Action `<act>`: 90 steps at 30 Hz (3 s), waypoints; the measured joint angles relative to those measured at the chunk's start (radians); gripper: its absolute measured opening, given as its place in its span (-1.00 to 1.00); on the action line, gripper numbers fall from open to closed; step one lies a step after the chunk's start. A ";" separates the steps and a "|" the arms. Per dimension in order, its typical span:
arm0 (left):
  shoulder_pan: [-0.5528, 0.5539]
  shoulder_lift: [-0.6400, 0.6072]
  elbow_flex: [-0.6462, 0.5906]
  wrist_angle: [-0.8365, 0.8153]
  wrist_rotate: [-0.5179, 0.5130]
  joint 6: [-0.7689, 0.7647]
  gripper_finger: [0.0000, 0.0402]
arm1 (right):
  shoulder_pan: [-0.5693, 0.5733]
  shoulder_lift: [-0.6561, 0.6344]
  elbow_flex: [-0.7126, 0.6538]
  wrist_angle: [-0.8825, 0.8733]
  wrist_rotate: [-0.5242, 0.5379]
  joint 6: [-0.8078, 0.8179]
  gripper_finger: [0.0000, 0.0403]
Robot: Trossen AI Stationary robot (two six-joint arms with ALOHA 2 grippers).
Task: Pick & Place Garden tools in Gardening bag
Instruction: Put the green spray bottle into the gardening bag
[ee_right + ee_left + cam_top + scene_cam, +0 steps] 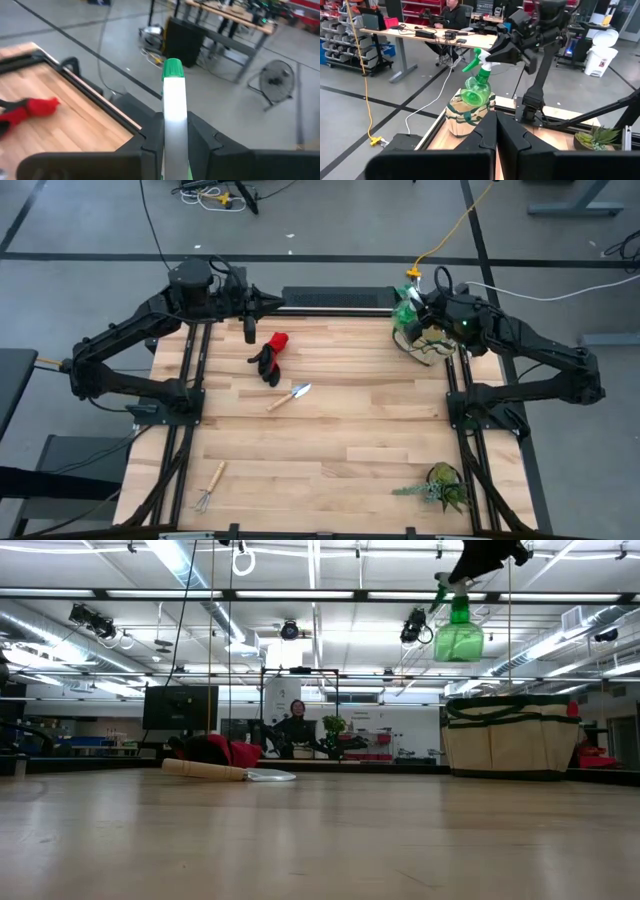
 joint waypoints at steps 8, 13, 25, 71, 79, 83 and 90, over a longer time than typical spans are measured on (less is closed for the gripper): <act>0.000 0.000 0.000 0.000 0.000 0.000 -0.97 | -0.116 0.000 0.000 -0.106 -0.003 0.075 -0.69; 0.000 0.000 0.000 0.001 0.000 -0.001 -0.96 | -0.178 0.000 0.000 -0.119 -0.045 0.075 -0.69; 0.000 0.000 0.000 0.001 0.000 -0.003 -0.98 | -0.285 0.004 -0.057 -0.132 -0.124 0.048 -0.69; 0.000 0.000 0.000 0.002 0.000 -0.004 -0.95 | -0.416 0.006 -0.531 0.457 -0.238 0.030 -0.72; 0.000 0.000 0.000 0.002 0.000 -0.005 -0.95 | -0.436 0.006 -0.544 0.465 -0.238 0.141 -0.72; 0.000 0.000 0.000 0.002 0.002 -0.009 -0.92 | -0.435 0.006 -0.540 0.481 -0.248 0.163 -0.72; 0.000 0.000 0.000 0.002 0.003 -0.011 -0.98 | -0.455 0.005 -0.461 0.403 -0.254 0.176 -0.72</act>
